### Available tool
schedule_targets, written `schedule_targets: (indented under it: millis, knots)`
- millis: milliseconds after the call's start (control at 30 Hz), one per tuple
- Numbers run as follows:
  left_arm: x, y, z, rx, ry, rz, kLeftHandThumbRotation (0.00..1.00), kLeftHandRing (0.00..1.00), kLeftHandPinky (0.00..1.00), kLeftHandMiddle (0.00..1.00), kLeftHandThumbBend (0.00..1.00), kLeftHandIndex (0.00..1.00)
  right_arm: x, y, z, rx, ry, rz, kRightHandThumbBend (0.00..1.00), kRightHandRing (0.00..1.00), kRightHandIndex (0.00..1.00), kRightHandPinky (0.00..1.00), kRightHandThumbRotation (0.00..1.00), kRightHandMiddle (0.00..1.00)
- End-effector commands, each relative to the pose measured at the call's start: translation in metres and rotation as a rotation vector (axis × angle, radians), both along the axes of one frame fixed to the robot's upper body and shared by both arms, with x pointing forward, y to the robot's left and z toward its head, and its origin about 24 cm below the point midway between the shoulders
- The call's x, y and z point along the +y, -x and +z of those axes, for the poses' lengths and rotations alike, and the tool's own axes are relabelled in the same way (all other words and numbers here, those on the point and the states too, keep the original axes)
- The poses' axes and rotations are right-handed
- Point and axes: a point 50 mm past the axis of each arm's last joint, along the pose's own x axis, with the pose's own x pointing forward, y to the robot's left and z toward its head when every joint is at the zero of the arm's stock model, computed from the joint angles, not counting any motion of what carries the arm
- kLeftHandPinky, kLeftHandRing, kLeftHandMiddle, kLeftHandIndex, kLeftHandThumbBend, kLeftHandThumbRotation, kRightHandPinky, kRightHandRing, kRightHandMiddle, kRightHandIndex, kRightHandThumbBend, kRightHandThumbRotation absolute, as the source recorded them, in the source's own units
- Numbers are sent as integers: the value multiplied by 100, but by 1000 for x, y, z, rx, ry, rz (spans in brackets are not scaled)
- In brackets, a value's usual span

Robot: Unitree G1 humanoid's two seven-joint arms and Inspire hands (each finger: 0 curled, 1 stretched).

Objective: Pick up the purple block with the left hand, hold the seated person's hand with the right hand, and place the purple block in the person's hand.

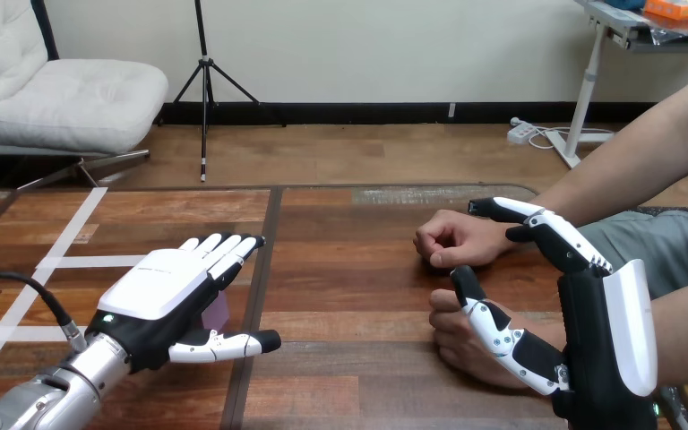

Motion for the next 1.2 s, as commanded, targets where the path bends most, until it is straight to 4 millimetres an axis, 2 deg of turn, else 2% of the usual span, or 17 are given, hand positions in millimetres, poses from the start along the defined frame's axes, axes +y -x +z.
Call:
schedule_targets:
  millis: [0, 1167]
  knots:
    - [4, -19, 24, -89, -13, 11, 100, 100, 100, 100, 78, 100, -1, -7, 15, -75, 8, 13, 40, 72, 70, 65, 31, 72]
    - [17, -23, 20, -44, -75, 83, 100, 100, 100, 100, 78, 100, -2, -6, 15, -63, 10, 25, 40, 72, 70, 65, 31, 72]
